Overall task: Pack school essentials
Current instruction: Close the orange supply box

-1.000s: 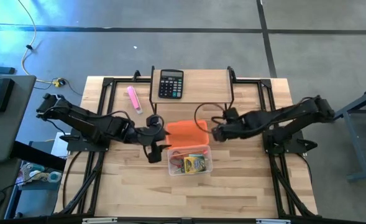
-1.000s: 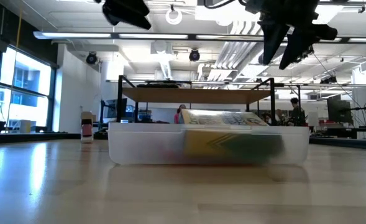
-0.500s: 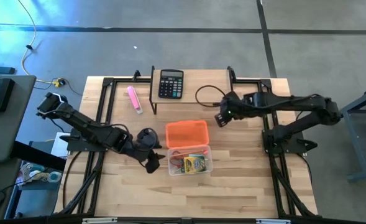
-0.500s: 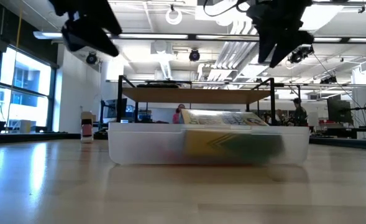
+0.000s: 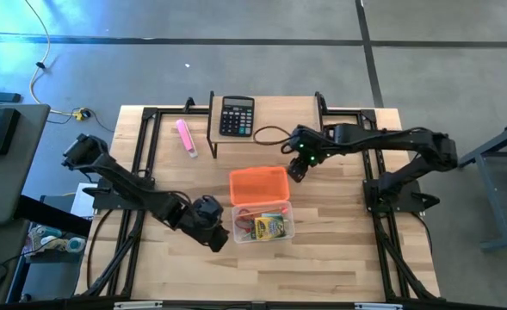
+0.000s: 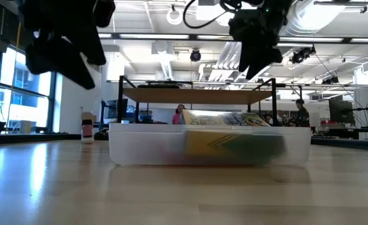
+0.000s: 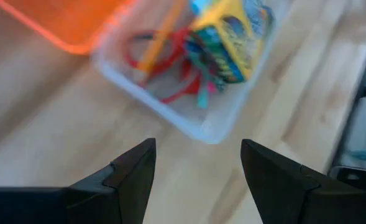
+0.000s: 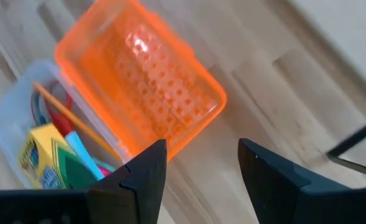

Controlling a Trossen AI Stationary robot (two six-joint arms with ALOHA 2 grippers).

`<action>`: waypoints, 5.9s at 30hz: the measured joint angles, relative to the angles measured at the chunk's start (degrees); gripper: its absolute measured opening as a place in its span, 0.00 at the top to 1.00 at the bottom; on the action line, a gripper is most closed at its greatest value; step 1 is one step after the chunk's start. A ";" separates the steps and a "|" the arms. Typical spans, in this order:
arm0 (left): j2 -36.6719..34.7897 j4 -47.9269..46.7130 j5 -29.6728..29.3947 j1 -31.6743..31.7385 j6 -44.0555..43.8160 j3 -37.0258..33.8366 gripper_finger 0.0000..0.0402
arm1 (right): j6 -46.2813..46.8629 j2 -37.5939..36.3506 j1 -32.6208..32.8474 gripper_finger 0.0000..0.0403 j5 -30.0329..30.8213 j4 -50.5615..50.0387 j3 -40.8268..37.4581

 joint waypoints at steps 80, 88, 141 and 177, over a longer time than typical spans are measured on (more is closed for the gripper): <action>17.79 6.62 1.81 -0.82 -6.28 1.22 0.44 | 18.94 11.38 5.38 0.53 5.15 16.56 -10.34; 17.79 5.92 1.61 -0.72 -6.00 1.20 0.44 | 19.25 15.95 5.05 0.54 5.21 19.18 -10.34; 17.68 18.19 6.87 -1.77 -11.79 1.75 0.44 | 22.32 17.39 4.18 0.97 9.92 19.42 -10.34; 17.48 2.87 11.42 5.37 11.53 2.14 0.44 | 34.83 17.39 7.47 1.00 21.57 22.03 -10.32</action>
